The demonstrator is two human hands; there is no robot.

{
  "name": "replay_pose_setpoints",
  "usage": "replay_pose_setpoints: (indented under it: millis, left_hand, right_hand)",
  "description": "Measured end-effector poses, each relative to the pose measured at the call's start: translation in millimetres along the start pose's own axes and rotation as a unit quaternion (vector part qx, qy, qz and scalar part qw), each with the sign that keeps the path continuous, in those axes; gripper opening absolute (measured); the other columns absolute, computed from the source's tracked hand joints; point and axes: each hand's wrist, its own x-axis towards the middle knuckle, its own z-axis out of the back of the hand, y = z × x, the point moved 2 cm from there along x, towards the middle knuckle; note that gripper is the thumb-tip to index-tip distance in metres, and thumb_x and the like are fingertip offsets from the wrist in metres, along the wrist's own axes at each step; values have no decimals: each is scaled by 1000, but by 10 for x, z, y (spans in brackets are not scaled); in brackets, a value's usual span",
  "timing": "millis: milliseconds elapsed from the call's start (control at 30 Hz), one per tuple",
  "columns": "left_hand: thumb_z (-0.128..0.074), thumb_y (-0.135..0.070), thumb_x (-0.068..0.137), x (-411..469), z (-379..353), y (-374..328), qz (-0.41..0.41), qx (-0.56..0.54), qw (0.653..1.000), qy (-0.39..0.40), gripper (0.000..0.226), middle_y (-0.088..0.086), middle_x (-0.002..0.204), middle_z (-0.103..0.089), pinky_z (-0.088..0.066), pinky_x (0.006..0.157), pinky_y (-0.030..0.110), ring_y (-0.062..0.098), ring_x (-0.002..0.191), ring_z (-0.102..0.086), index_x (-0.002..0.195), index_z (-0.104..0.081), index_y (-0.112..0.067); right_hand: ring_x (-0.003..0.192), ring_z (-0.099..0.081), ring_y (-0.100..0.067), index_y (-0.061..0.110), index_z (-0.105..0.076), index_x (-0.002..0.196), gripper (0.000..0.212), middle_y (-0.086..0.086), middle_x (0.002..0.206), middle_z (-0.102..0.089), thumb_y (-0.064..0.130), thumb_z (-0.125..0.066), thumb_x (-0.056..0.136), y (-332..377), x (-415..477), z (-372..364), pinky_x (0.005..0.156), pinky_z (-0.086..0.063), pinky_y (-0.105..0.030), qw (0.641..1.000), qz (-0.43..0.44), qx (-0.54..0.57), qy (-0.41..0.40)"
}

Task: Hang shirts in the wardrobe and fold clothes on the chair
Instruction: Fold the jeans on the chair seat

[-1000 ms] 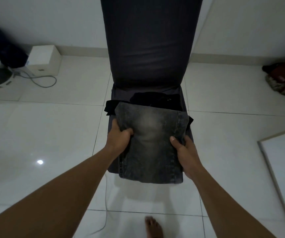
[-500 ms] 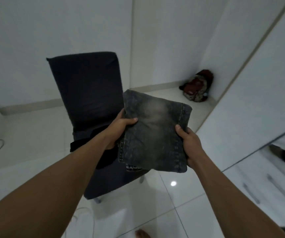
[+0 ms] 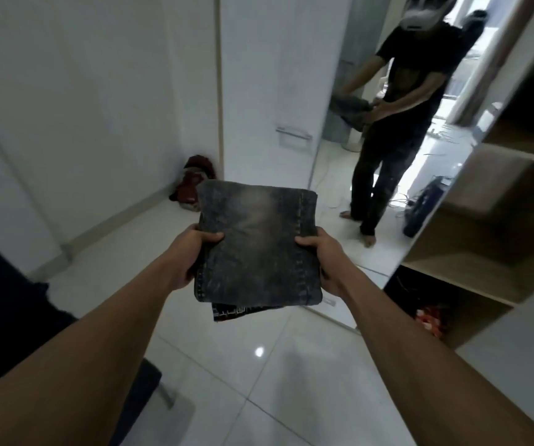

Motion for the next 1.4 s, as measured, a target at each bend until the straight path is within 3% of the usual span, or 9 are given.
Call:
replay_pose_setpoints:
  millis: [200,367,467,600,767,833,1000,1267,1400]
  left_hand:
    - [-65,-16,85,403,-1368,-182,11,37,996,79,38,12,113,-73,-56,91,52,35,101,-71,123,-59,-19]
    - [-69,-20,85,693,-2526,-185,3,57,988,144,43,10,112,-74,-55,94,50,32,102,-71,126,-57,-19]
    - [-69,-22,86,861,-3177,-103,3,63,982,178,43,10,112,-74,-56,93,50,33,101,-71,127,-58,-20]
    - [-65,-19,84,1016,-3951,12,20,85,974,211,44,15,112,-72,-56,91,51,37,102,-69,127,-58,-19]
    - [-67,-10,72,1372,-4750,215,86,120,952,269,49,21,108,-73,-55,96,51,39,104,-69,119,-64,2]
    - [-73,-14,73,1558,-4991,292,99,120,946,284,52,18,110,-73,-53,99,49,36,106,-68,122,-63,2]
    - [-78,-26,78,2012,-5477,436,142,119,927,327,55,11,123,-65,-51,94,60,36,114,-62,127,-54,-33]
    - [-90,-21,56,2804,-6126,777,142,110,948,263,75,17,128,-60,-60,75,56,41,104,-67,123,-56,-18]
    - [-86,-33,47,3395,-6462,1281,115,92,961,235,73,13,135,-47,-61,77,53,40,110,-61,115,-59,-33]
  right_hand:
    - [111,-67,-40,13,-51,135,68,-19,125,-67,4,-62,69,417,-133,1257,93,-57,-54,998,15,25,-61]
    - [107,-70,-38,23,-51,133,57,-16,121,-71,-2,-56,81,688,-269,2320,93,-57,-54,994,34,30,-103]
    - [108,-69,-41,23,-55,129,61,-17,120,-71,2,-60,72,745,-280,2891,93,-55,-58,988,32,32,-145]
    - [104,-63,-42,4,-55,123,59,-24,111,-62,3,-53,64,711,-254,3570,92,-54,-53,974,2,46,-221]
    - [115,-59,-50,12,-51,136,99,-25,116,-62,4,-55,37,568,-75,4493,95,-49,-68,962,-6,63,-266]
    - [117,-58,-53,15,-52,135,96,-28,124,-63,0,-53,39,553,-13,4751,96,-46,-73,957,-1,88,-277]
    - [117,-58,-51,18,-52,136,96,-28,128,-61,-4,-49,42,637,335,5142,94,-51,-66,945,22,109,-306]
    - [111,-64,-49,0,-64,107,38,-26,111,-71,3,-55,70,630,892,5844,100,-47,-66,939,-57,106,-321]
    - [108,-68,-42,10,-60,124,47,-20,118,-71,-7,-58,80,492,1242,6296,94,-54,-60,937,17,122,-327]
